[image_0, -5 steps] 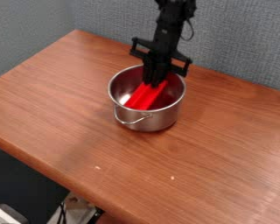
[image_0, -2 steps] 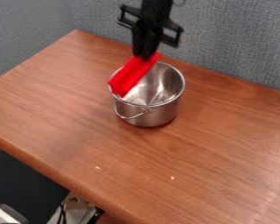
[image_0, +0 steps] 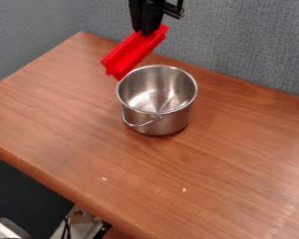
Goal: Put the red object in the metal pot
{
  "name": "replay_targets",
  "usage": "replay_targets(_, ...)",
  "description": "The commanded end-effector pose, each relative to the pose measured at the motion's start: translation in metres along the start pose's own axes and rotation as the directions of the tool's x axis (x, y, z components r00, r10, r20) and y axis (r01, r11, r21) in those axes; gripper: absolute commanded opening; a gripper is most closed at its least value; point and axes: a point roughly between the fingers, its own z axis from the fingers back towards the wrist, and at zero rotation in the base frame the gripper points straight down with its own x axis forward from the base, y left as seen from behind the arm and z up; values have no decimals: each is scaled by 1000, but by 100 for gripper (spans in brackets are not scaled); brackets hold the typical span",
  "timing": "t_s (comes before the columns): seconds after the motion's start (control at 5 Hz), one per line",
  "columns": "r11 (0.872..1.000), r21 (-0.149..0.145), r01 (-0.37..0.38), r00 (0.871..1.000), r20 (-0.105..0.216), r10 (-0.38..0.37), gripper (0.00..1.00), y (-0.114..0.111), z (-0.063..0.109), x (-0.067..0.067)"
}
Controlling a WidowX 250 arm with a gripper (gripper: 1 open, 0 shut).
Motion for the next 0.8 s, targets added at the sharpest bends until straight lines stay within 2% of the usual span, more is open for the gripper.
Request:
replay_targets(0.0,997,1,83,995,61,-83,0,-26,12,-8)
replay_targets(0.4,974,-33,226,973,52,-224,0,-72,-19,-22)
replay_targets(0.6,968,-56,245,968,72,-241,0,-84,-40,-32)
